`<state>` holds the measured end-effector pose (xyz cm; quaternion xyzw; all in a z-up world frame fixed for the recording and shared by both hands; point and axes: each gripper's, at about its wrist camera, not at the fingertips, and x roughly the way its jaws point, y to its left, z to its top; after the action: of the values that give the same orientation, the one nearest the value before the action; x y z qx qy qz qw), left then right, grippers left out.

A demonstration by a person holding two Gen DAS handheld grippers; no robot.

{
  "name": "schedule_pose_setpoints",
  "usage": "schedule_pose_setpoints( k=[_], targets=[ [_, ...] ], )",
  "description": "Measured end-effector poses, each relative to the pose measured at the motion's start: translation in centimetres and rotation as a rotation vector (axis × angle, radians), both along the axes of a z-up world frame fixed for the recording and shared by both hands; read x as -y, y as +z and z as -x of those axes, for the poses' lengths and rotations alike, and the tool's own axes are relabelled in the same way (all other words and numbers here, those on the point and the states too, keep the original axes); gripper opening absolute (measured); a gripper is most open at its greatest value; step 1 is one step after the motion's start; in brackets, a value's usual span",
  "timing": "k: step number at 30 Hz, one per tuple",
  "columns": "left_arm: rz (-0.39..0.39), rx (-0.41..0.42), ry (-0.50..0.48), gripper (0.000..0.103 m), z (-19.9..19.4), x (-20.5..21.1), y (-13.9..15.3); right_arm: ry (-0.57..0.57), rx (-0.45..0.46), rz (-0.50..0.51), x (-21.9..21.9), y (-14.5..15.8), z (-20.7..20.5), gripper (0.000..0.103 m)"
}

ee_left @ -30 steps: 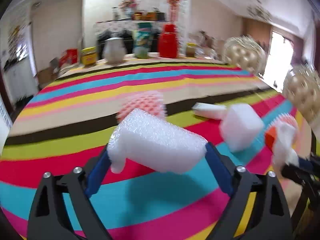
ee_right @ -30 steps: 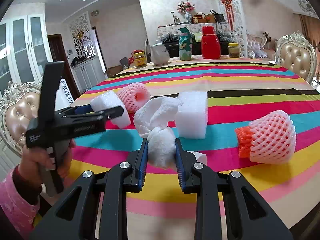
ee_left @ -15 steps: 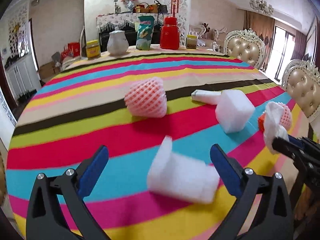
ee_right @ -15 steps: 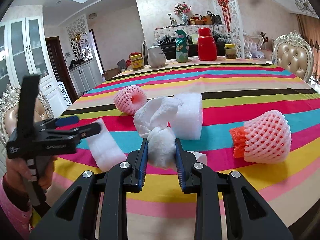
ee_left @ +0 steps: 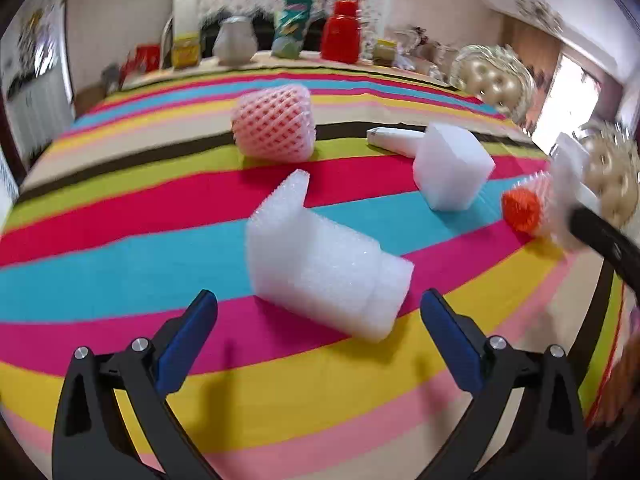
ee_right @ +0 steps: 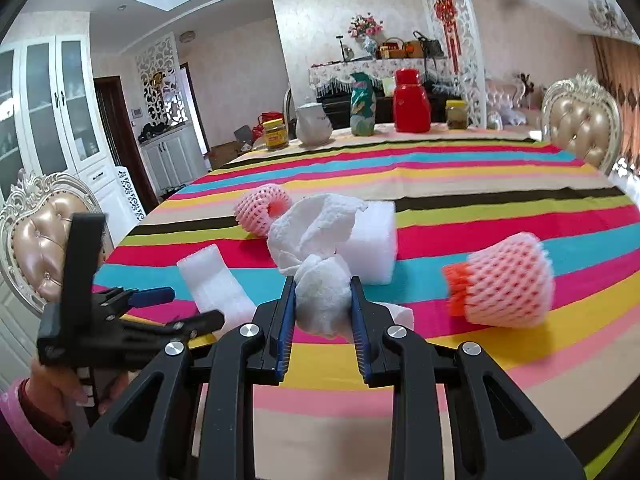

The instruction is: Collect trash

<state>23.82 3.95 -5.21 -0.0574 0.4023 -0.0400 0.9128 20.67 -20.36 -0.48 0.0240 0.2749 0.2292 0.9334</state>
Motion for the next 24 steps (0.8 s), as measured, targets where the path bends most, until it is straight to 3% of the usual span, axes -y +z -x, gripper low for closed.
schedule_pose_setpoints(
  k=[5,10,12,15,20,24],
  targets=[
    [0.03,-0.013,0.135,0.098,-1.8,0.3,0.6,-0.034,0.022,-0.012,1.7,1.2,0.6,0.026],
    [-0.013,-0.066,0.217,0.098,-4.0,1.7,-0.6,-0.035,0.019,-0.017,2.2,0.9,0.8,0.026],
    [-0.027,-0.093,0.209,0.093,-4.2,2.0,-1.1,-0.032,0.006,-0.022,2.4,0.5,0.8,0.026],
    [-0.023,-0.066,0.181,0.087,-3.2,1.9,-0.8,-0.025,-0.007,-0.022,2.4,-0.2,0.9,0.026],
    [-0.059,0.035,0.083,0.077,0.0,2.3,0.5,-0.014,-0.038,-0.007,2.0,-1.4,1.1,0.026],
    [-0.069,0.1,0.016,0.075,2.3,2.7,1.4,-0.019,-0.047,0.004,1.5,-1.7,1.8,0.026]
  ],
)
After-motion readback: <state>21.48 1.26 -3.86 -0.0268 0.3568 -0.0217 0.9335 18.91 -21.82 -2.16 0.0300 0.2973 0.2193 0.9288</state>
